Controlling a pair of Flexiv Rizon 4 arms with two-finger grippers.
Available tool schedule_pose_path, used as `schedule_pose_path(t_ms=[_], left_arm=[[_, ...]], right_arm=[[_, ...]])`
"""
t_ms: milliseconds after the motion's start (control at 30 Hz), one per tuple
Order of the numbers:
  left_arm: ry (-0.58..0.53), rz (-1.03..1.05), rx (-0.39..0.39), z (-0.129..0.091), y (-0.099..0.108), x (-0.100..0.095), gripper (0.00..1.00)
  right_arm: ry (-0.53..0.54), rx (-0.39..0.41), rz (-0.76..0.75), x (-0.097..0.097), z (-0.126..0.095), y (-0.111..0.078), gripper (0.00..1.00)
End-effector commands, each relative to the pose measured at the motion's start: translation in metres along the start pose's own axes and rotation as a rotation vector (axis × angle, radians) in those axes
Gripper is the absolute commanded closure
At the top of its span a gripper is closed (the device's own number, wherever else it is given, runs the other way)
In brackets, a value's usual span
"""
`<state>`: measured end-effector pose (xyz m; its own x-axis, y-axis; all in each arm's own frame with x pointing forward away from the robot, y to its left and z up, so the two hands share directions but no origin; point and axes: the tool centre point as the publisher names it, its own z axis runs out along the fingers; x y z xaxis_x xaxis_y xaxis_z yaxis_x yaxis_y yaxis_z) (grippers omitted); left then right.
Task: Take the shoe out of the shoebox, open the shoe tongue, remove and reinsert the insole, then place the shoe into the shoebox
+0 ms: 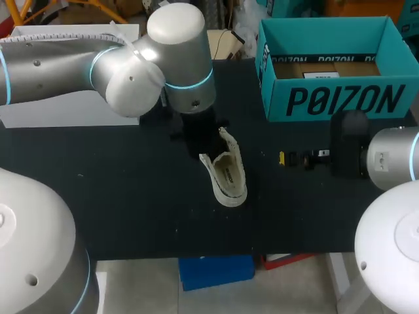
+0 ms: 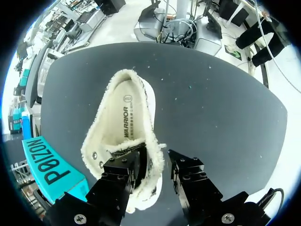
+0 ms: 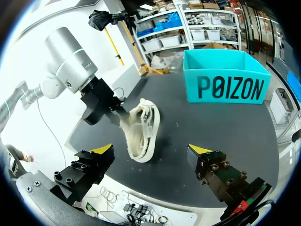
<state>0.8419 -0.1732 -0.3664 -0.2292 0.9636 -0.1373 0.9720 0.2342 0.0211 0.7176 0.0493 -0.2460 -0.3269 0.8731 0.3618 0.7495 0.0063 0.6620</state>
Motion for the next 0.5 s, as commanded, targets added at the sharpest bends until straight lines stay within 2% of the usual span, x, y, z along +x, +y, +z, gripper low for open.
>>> schedule_pose_path(t_ms=[33, 500], left_arm=[[0.025, -0.002, -0.011, 0.015, -0.001, -0.006, 0.64], [0.033, -0.062, -0.054, 0.037, 0.005, 0.003, 0.69]], right_arm=[[0.002, 0.002, 0.001, -0.001, 0.000, 0.000, 0.00], [0.002, 0.002, 0.001, -0.001, 0.000, 0.000, 0.00]])
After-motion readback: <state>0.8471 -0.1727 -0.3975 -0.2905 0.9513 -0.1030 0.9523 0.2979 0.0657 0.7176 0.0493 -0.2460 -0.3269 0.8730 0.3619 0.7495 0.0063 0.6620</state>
